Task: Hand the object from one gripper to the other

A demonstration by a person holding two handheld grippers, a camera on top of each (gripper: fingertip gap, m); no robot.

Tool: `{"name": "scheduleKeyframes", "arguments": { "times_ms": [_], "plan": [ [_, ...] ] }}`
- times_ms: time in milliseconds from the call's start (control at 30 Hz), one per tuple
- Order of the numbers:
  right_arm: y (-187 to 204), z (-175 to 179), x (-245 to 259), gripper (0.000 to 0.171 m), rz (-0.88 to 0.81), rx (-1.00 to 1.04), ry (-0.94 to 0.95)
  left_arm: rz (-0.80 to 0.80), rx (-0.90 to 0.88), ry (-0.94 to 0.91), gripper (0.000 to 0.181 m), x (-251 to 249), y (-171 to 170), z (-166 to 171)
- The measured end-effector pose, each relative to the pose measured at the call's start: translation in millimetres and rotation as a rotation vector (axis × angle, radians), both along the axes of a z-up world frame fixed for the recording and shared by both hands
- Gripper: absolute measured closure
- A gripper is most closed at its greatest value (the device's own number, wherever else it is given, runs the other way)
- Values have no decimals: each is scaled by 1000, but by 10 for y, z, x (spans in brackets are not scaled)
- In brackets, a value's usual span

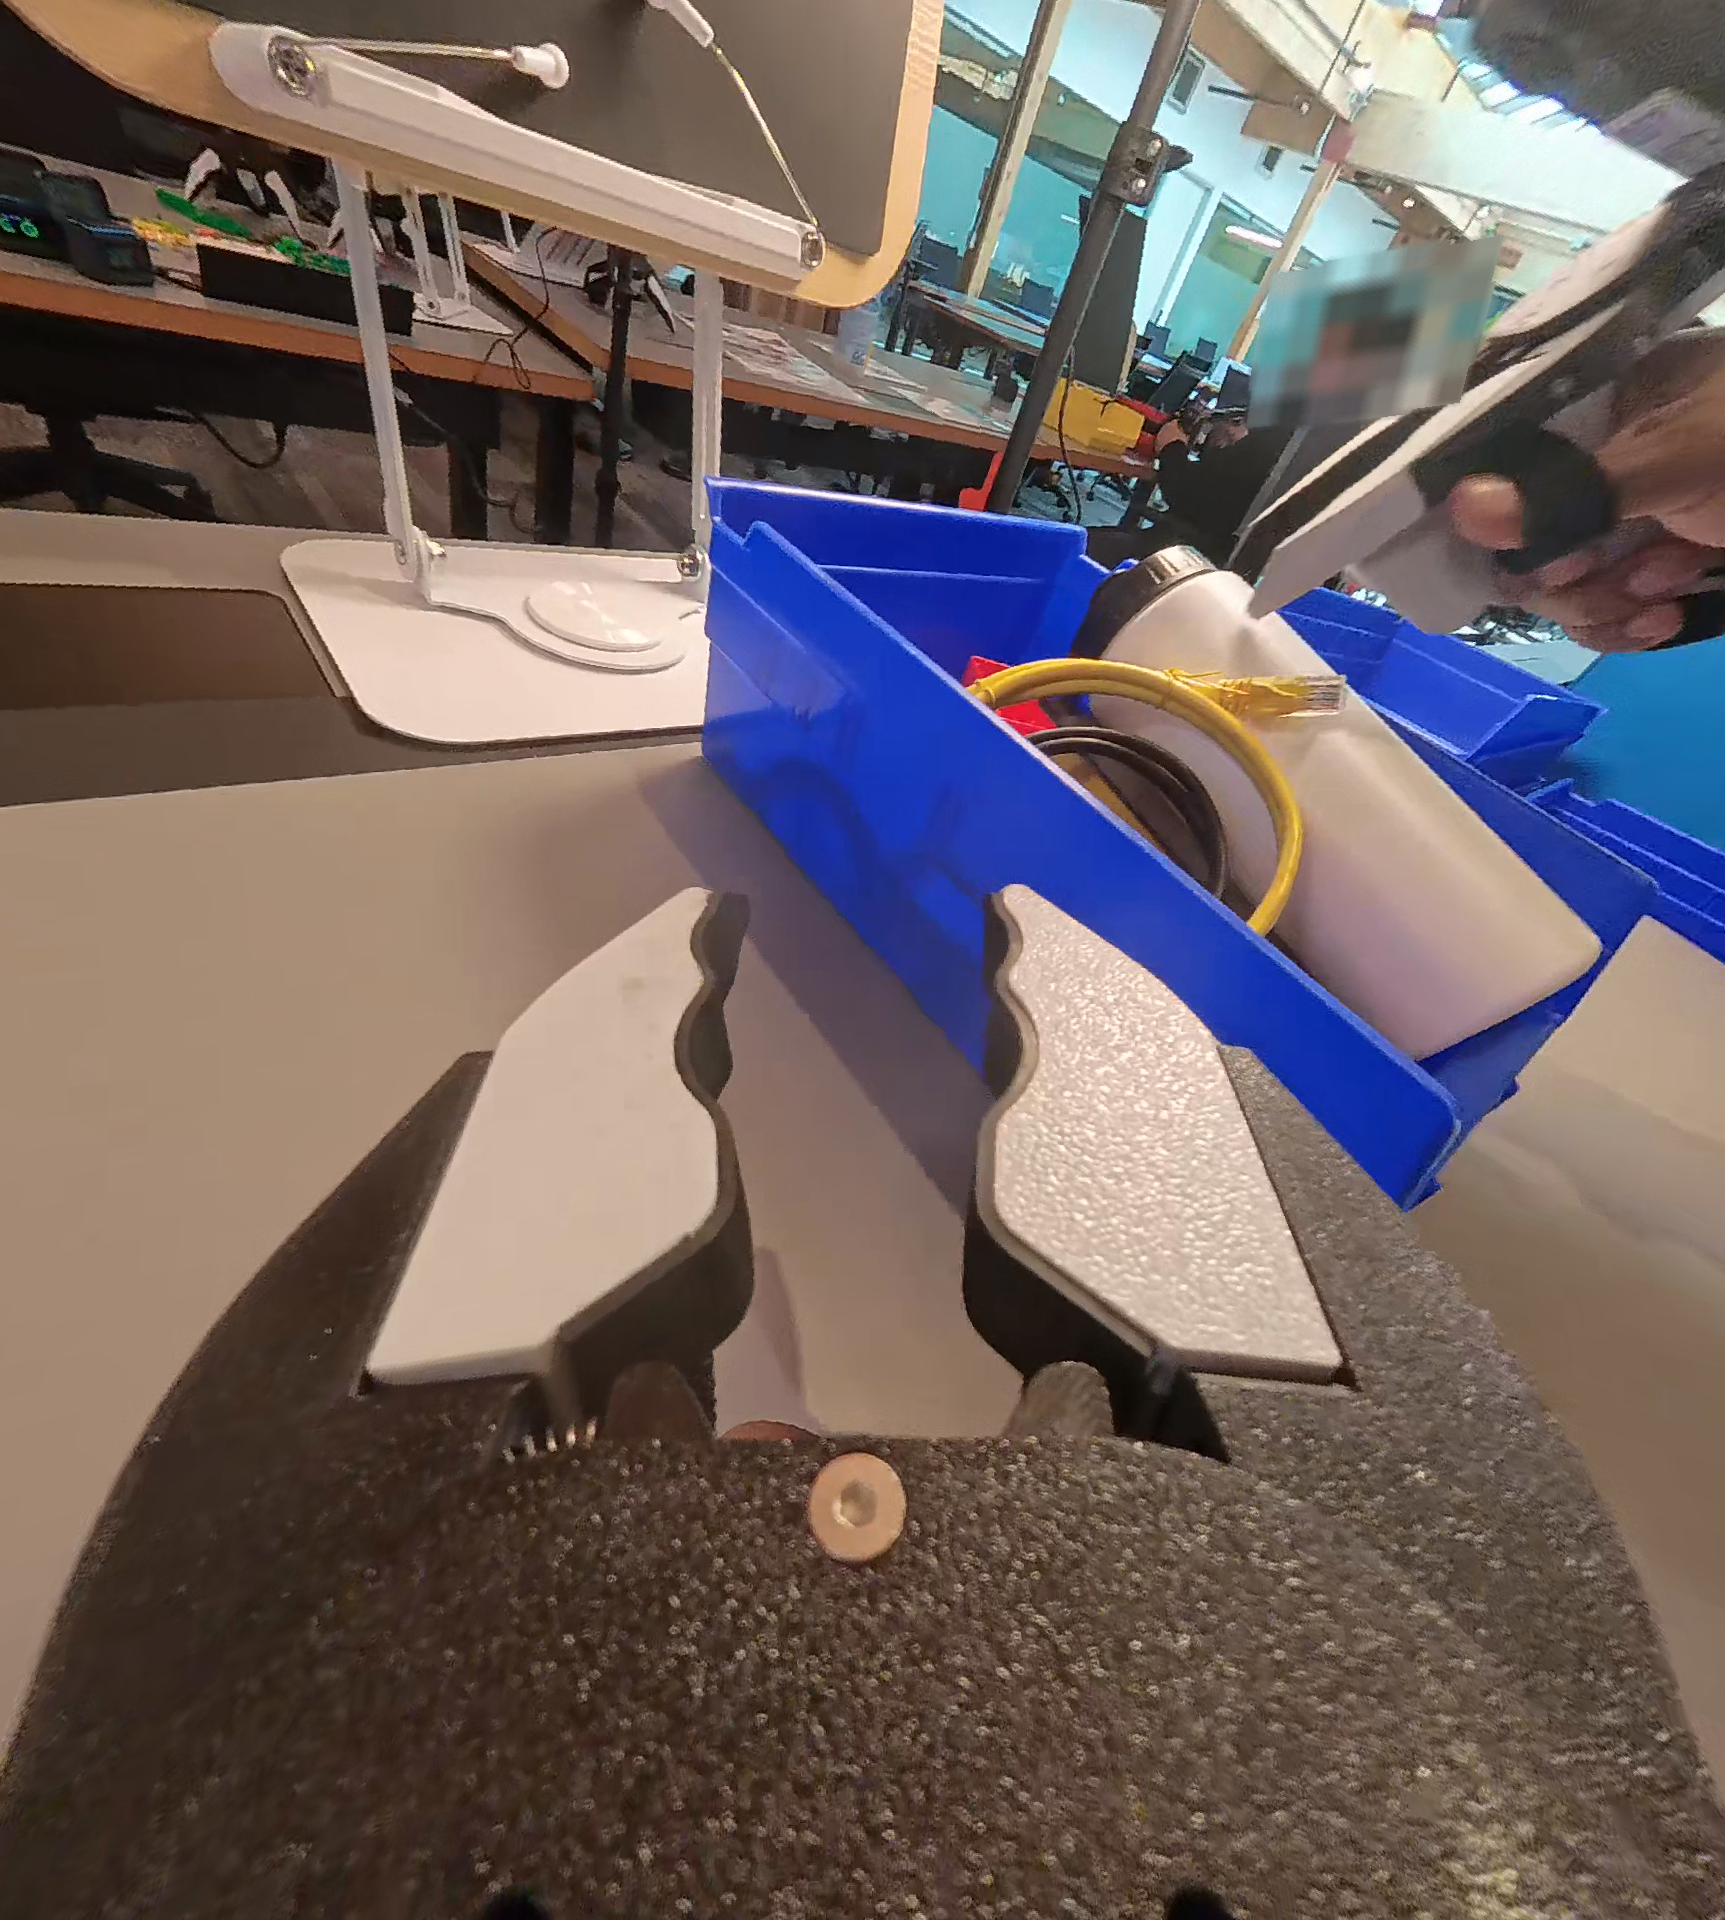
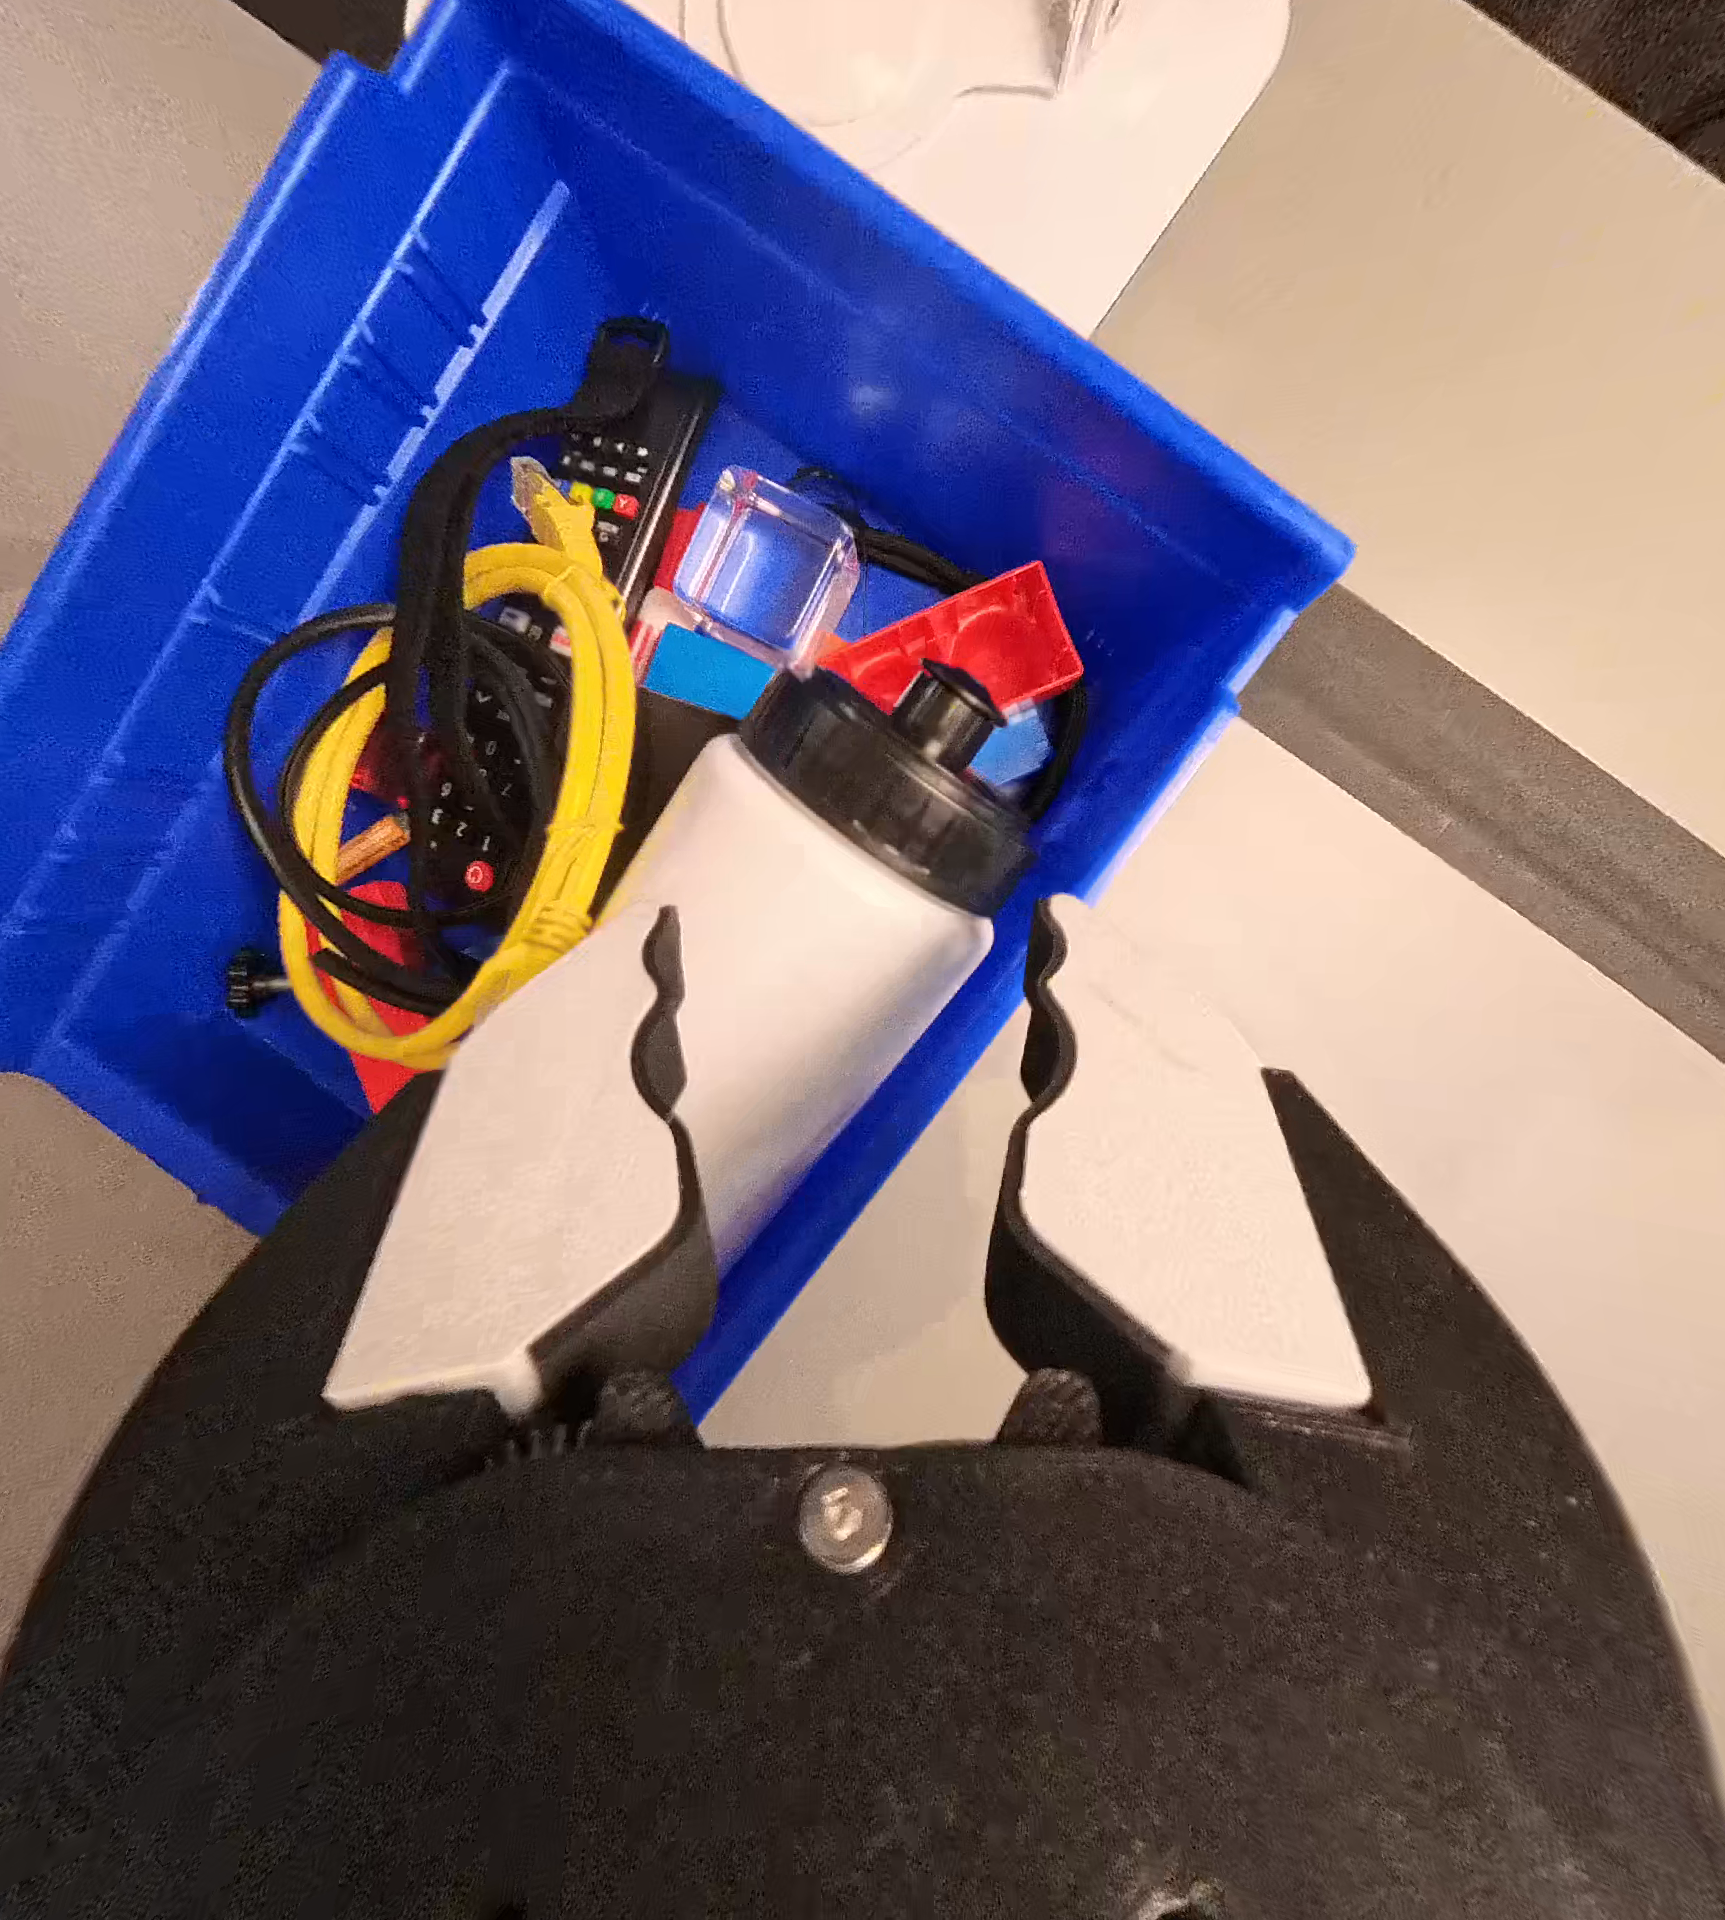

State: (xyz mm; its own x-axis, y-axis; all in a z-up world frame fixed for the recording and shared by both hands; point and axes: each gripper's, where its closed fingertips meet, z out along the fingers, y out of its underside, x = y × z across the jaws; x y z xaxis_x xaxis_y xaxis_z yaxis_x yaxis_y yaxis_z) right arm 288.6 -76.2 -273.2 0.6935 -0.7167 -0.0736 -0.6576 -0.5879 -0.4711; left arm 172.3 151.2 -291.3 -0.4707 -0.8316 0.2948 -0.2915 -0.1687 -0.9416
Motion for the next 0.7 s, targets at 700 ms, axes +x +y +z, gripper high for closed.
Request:
{"name": "scheduleKeyframes", "arguments": {
  "times_ms": [700],
  "plan": [
    [218,-268,-119,74,8,-4,124,-62,13,-49,137,-88,-220,77]
  ]
}}
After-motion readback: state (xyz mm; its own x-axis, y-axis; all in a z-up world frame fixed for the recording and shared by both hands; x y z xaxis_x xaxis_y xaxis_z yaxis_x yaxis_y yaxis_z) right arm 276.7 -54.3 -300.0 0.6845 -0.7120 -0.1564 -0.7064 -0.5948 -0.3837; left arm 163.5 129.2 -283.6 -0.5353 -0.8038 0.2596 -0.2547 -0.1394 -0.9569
